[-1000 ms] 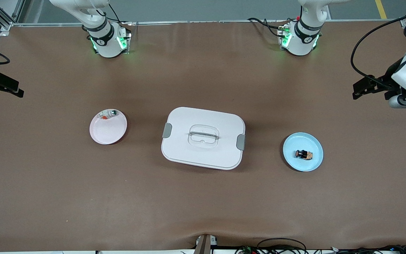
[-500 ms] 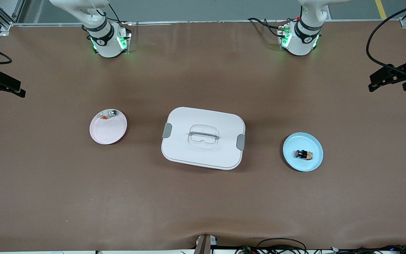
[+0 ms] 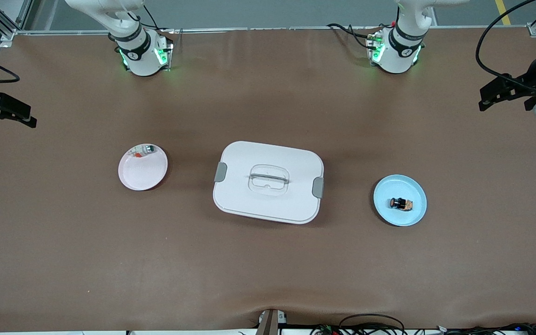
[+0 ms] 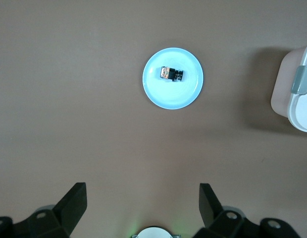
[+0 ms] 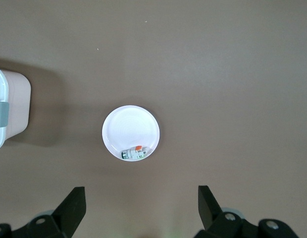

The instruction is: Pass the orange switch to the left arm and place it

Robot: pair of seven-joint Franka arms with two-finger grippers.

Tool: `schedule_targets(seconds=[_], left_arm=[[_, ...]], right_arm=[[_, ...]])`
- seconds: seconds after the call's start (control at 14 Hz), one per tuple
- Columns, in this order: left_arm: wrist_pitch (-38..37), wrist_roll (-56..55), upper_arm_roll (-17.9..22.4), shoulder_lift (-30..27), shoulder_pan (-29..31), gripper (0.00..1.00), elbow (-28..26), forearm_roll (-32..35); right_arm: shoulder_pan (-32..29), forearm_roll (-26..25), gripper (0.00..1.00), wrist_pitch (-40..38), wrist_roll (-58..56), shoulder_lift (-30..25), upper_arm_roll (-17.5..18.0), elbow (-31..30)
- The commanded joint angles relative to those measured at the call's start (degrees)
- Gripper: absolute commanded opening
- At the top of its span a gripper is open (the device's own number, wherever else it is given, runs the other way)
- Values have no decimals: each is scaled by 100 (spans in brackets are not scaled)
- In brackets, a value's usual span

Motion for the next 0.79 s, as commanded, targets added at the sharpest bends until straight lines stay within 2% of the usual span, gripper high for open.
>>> schedule_targets(seconds=[0.0,0.14,0.29,0.71], left_arm=[[179,-79,4,-461,-48,100,-470,70],[294,-219,4,-664,-74,100,-726,70],[294,-552,-5,-744,-127,100,-762,61],[294,-554,21,-559,-154,100,-691,44]], right_arm=[[33,-78,100,32,-77,-135,-4,-89],[33,-70,100,49,-77,-143,-4,-89],[33,-70,100,163,-77,-143,-4,-89],[33,-78,100,190,-77,-143,-4,-89]])
